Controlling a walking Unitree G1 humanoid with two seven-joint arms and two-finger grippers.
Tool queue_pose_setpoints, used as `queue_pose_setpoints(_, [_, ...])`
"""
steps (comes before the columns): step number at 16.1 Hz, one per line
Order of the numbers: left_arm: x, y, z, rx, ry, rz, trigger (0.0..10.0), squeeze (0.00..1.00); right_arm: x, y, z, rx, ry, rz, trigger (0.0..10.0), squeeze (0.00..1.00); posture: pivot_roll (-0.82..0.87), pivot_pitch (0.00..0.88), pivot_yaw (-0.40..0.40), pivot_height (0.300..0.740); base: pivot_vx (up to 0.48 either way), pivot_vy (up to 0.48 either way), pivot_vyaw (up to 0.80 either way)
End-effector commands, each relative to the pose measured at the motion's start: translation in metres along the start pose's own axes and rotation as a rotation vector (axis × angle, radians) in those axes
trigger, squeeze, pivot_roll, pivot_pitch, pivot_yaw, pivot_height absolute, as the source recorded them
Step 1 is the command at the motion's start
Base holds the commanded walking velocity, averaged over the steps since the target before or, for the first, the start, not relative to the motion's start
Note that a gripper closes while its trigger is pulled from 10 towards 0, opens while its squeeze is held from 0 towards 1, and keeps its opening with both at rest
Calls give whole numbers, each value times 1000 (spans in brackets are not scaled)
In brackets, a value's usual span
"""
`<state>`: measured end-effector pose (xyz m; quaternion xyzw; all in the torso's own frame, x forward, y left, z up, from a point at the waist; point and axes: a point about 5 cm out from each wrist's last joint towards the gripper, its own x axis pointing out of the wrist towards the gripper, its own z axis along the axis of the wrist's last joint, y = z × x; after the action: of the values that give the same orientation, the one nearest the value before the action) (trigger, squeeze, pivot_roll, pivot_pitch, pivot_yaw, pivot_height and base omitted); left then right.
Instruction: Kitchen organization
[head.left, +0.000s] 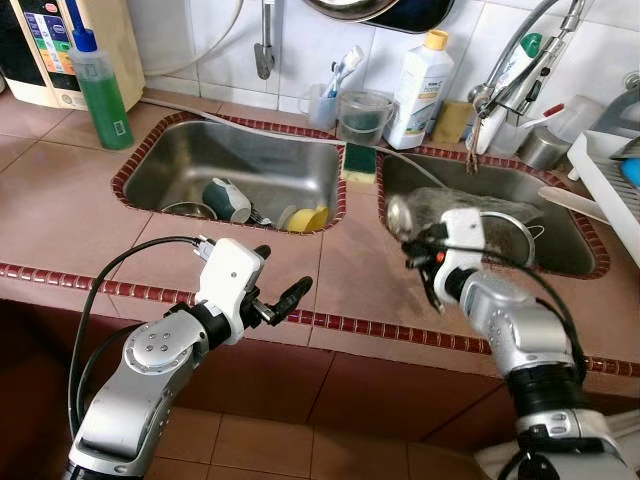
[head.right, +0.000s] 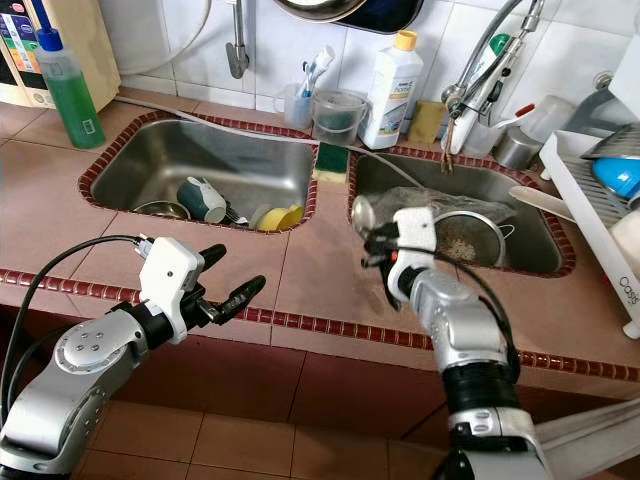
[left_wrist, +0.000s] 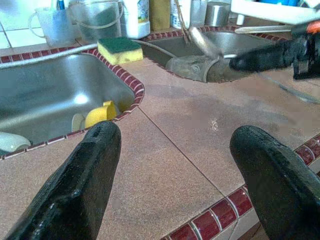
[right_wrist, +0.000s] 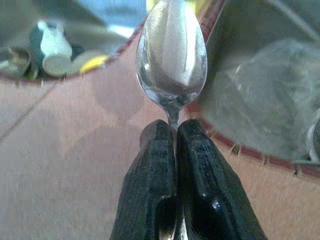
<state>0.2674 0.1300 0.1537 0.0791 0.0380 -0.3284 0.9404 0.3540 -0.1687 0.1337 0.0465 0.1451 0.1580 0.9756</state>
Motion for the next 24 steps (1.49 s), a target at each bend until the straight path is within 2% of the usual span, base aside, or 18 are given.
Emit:
queue_pose_setpoints(1, [2,1,3,-5,-11,3,10000,0,-1,-4,19,26,-88,-8,0,0,6,38,-114,740,0,0,0])
queue_pose_setpoints(4, [5,7,6,-32,-24,45,10000,0,-2,-2,32,62,-193,21,0,0,6,39,-115,740,0,0,0])
queue_pose_setpoints(8, [5,29,9,-70,-52,182,10000,0,-6,2,41,97,-306,61,0,0,5,40,-112,740,0,0,0])
queue_pose_setpoints(9, [4,31,11,-80,-78,185,10000,0,-8,6,45,104,-344,94,2118,0,5,38,-110,740,0,0,0])
queue_pose_setpoints(10, [4,33,12,-93,-82,183,10000,0,-9,8,46,115,-363,117,10000,0,4,36,-108,740,0,0,0])
queue_pose_setpoints(14, [6,37,10,-119,-82,192,10000,0,-14,17,54,118,-457,163,10000,0,0,29,-97,740,0,0,0])
queue_pose_setpoints(16, [6,39,8,-119,-71,196,10000,0,-17,21,55,117,-489,197,10000,0,0,29,-97,740,0,394,0])
queue_pose_setpoints(24, [6,41,8,-113,-68,201,10000,0,-21,23,44,131,-497,185,10000,0,2,25,-91,740,0,420,0])
